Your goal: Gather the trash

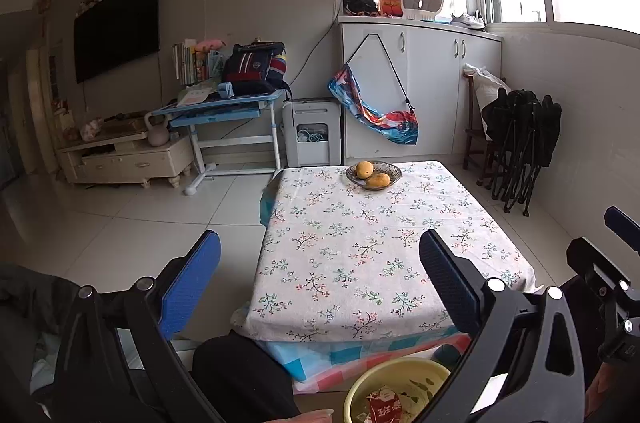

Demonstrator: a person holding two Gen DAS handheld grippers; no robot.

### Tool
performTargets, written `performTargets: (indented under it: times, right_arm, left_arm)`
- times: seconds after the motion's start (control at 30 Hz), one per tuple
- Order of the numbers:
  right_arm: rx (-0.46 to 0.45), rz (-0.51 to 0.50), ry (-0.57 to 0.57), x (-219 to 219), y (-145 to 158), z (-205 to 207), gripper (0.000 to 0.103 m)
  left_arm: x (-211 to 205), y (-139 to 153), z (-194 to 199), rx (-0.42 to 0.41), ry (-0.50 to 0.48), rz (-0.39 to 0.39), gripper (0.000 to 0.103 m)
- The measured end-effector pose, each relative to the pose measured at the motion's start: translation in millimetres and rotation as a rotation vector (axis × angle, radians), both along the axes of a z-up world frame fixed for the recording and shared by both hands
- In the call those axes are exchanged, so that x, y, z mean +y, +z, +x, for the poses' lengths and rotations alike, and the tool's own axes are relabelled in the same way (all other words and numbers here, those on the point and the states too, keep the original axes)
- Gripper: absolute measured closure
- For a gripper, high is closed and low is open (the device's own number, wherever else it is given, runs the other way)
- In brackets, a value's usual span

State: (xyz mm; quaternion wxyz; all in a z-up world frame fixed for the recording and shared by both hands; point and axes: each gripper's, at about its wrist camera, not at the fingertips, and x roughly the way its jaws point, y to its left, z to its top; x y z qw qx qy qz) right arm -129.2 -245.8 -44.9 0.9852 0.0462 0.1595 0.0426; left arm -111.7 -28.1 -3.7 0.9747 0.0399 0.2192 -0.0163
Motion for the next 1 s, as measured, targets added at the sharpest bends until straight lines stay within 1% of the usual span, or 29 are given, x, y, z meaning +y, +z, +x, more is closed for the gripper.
performTargets:
  times: [1.0]
  right_arm:
    - [0.008,-0.011,-0.011,-2.0,1.9,-0.6,0.007]
  left_arm:
    - [-4.7,2.5,-2.0,-0.001,-0.011,0.007,0.007]
